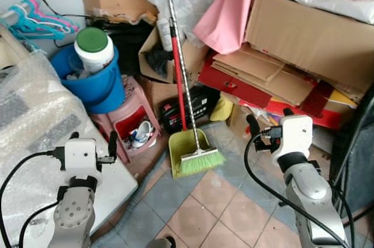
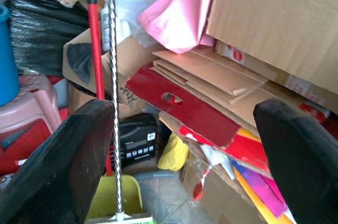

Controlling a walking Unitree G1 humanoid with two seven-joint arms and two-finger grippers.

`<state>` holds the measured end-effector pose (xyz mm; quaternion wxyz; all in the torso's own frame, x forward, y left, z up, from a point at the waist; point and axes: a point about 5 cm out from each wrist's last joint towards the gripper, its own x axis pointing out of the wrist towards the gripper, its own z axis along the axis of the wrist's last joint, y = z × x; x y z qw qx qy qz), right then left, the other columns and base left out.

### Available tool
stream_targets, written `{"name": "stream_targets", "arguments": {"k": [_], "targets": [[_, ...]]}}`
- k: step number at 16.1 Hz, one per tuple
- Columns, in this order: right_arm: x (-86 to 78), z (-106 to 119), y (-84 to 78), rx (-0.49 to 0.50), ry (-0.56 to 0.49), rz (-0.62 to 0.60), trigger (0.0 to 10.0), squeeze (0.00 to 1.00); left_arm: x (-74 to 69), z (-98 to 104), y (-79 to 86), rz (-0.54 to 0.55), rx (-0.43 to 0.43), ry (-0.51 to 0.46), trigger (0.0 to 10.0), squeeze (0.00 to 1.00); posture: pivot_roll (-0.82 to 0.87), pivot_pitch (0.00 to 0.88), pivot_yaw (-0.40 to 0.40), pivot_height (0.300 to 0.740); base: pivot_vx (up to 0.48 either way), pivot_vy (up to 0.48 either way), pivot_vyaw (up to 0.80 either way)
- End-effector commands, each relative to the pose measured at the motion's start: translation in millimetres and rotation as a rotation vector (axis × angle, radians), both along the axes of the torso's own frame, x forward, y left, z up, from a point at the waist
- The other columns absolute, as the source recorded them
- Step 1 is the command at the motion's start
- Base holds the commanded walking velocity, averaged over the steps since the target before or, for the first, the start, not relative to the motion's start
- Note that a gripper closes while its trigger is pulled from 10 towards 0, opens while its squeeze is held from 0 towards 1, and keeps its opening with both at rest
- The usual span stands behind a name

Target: Clothes washing

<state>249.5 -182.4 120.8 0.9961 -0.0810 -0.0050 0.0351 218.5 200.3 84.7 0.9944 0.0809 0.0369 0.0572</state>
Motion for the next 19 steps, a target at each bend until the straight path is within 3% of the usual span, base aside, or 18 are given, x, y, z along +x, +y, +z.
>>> {"name": "stream_targets", "arguments": {"k": [1,2,3,4,5,8,10,13,19], "targets": [[1.2,-0.1,6.3,0.003,-0.006,0.023,10.0,0.85,1.2,-3.0,-0.4,-0.006,0.025,0.030,10.0,0.00,-0.05,0.028,0.076,0.740,0.000,0.000,0.78],[1.2,0.0,6.8,0.010,-0.007,0.027,10.0,0.85,1.5,-3.3,-1.2,-0.009,0.027,0.033,10.0,0.00,-0.05,0.029,0.075,0.740,0.000,0.000,0.78],[1.4,0.5,7.0,0.007,-0.009,0.028,10.0,0.63,1.8,-3.1,-2.5,-0.019,0.030,0.032,10.0,0.00,-0.06,0.030,0.075,0.740,0.000,0.000,0.77],[2.1,1.3,7.2,0.002,-0.012,0.028,10.0,0.10,2.0,-2.7,-3.9,-0.031,0.033,0.032,10.0,0.00,-0.06,0.030,0.075,0.740,0.000,0.000,0.77],[2.8,1.6,6.7,-0.002,-0.013,0.027,10.0,0.00,1.8,-3.5,-4.4,-0.033,0.019,0.040,10.0,0.00,-0.06,0.032,0.074,0.740,0.000,0.000,0.77],[2.9,-0.2,5.2,0.022,-0.005,0.014,10.0,0.00,2.3,-4.2,-5.6,-0.041,0.003,0.051,10.0,0.00,-0.05,0.032,0.072,0.740,0.000,0.000,0.77],[3.5,-2.4,5.6,0.050,0.006,0.008,10.0,0.00,2.8,-4.0,-7.4,-0.051,0.001,0.053,10.0,0.00,-0.05,0.031,0.071,0.740,0.000,0.261,0.00],[5.4,-1.3,9.9,0.005,0.005,0.044,10.0,0.00,3.0,-3.9,-7.8,-0.054,0.005,0.056,10.0,0.00,-0.05,0.029,0.072,0.740,0.000,0.300,0.00],[5.5,0.9,12.1,0.014,-0.019,0.059,10.0,0.00,5.0,-4.9,-8.9,-0.062,0.002,0.061,10.0,0.00,-0.06,0.021,0.071,0.740,0.000,0.317,0.80]]}}
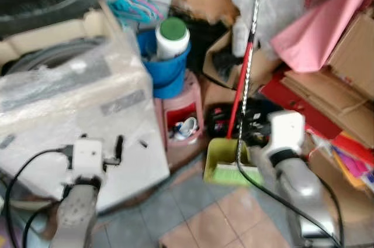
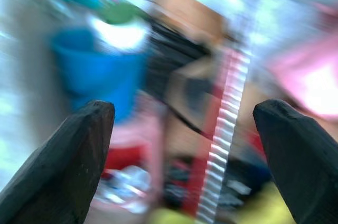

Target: Clothes washing

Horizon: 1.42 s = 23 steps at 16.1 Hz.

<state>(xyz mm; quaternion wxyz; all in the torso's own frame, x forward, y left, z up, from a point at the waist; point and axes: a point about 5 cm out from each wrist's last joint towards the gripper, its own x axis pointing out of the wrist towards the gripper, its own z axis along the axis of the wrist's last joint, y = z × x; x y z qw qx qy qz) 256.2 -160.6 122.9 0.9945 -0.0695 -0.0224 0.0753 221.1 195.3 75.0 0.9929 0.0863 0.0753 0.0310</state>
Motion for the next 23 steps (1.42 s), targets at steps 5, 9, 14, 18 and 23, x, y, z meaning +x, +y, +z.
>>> {"name": "stream_targets", "arguments": {"k": [5,9,14,18,23], "targets": [[0.0,-2,-9.8,-0.002,0.009,-0.022,10.0,0.00,3.8,5,-5.1,-0.023,0.000,-0.023,10.0,0.00,-0.06,0.018,0.071,0.740,0.000,0.207,0.80],[3.1,-1,-6.1,0.000,0.003,-0.009,10.0,0.00,6.8,7,-6.6,-0.036,0.010,-0.040,10.0,0.00,-0.06,0.017,0.072,0.740,0.000,0.000,0.80],[6.1,2,-6.0,0.009,-0.012,-0.011,10.0,0.00,10.2,11,-5.9,-0.019,0.050,-0.073,10.0,0.00,-0.06,0.017,0.080,0.740,0.000,0.000,0.80],[6.0,1,-1.3,0.023,-0.012,0.007,10.0,0.00,11.6,11,-7.8,-0.041,0.039,-0.070,10.0,0.00,-0.06,0.021,0.082,0.740,0.000,0.000,0.80],[6.1,0,2.1,0.031,-0.009,0.019,10.0,0.00,10.6,12,-8.6,-0.032,0.053,-0.076,10.0,0.00,-0.05,0.018,0.079,0.740,0.000,0.000,0.80]]}}
